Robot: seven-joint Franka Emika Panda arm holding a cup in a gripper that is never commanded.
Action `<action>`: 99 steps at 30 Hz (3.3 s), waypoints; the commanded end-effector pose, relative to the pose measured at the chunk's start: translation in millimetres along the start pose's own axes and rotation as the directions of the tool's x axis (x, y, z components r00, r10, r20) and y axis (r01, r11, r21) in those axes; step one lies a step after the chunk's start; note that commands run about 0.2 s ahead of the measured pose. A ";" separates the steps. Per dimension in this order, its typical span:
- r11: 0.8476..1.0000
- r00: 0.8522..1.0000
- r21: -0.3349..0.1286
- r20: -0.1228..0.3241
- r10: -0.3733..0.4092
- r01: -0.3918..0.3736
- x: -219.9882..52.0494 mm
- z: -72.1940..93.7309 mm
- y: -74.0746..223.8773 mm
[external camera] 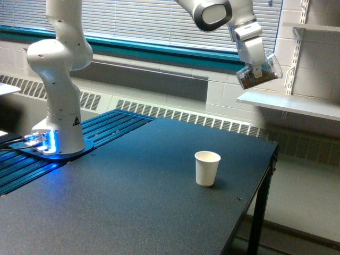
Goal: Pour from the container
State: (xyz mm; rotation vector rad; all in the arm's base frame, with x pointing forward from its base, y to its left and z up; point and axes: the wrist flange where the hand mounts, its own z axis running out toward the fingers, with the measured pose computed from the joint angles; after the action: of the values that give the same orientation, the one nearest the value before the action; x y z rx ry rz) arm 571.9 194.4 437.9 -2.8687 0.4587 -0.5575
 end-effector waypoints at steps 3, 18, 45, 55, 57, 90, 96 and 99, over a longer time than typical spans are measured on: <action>1.000 0.999 0.007 -0.028 0.029 -0.029 4.7 -1.7 5.3; 1.000 0.998 0.000 -0.069 0.016 -0.016 12.2 -2.1 45.1; 0.995 0.997 -0.103 -0.076 -0.016 0.008 -19.4 1.3 156.1; 0.989 0.998 -0.141 -0.047 -0.047 0.040 -41.7 9.2 193.8; 0.988 0.998 -0.146 -0.043 -0.051 0.044 -44.9 10.7 201.0; 0.965 0.992 -0.240 0.090 -0.089 0.108 -92.3 50.0 245.1; 0.959 0.990 -0.258 0.107 -0.095 0.120 -96.1 55.3 243.4; 0.955 0.988 -0.268 0.115 -0.100 0.127 -95.6 57.7 242.5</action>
State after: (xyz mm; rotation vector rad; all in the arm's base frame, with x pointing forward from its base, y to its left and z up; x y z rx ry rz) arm 443.4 4.3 296.5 -3.1806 0.3460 -0.3976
